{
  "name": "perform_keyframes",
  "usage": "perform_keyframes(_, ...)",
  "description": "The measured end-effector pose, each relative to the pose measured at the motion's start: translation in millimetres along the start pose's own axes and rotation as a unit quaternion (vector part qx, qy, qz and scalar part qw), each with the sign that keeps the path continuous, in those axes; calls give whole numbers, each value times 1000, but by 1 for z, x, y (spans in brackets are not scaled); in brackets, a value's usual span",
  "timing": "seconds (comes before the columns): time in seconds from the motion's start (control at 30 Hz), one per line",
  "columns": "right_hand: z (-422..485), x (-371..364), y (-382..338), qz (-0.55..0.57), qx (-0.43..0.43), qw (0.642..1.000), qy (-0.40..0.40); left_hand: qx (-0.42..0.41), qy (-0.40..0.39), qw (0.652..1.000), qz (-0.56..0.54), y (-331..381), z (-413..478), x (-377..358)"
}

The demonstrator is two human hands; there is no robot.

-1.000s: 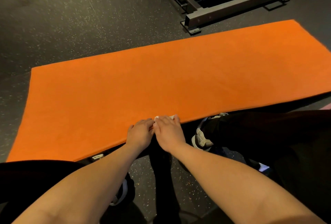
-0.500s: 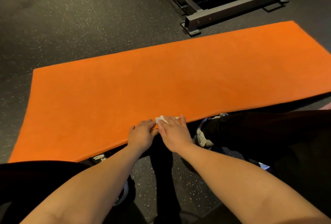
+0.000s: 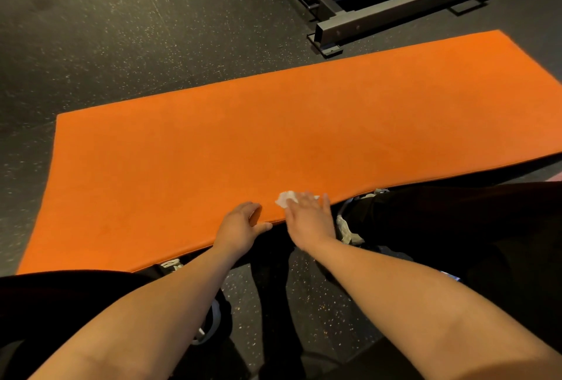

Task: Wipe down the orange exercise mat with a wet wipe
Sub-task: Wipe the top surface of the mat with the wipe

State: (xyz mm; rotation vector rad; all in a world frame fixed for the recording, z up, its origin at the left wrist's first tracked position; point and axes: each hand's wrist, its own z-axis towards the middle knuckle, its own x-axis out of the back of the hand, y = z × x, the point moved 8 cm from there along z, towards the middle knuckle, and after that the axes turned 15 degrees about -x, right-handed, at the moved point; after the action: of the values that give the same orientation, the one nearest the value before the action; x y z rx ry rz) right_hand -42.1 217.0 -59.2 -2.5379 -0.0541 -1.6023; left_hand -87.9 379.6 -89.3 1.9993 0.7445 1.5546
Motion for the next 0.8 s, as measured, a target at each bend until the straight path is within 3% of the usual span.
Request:
perform_keyframes(0.1, 5, -2, 11, 0, -65, 998, 2, 2, -16, 997, 74, -3, -7, -2)
perform_keyframes(0.27, -23, -17, -43, 10, 70, 997, -31, 6, -39, 995, 88, -4, -7, -8)
perform_keyframes(0.33, -21, -15, -41, 7, 84, 996, -25, 1, -35, 995, 94, -2, -9, -7)
perform_keyframes(0.53, -2, -7, 1, 14, -58, 998, -14, 3, -28, 995, 100, 9, -11, -2)
perform_keyframes(0.73, -20, -12, -38, 34, 73, 996, -30, 3, -35, 994, 108, 11, -9, 3)
perform_keyframes(0.8, -16, -6, -31, 27, 82, 995, -39, 1, -31, 993, 112, 10, -8, 6)
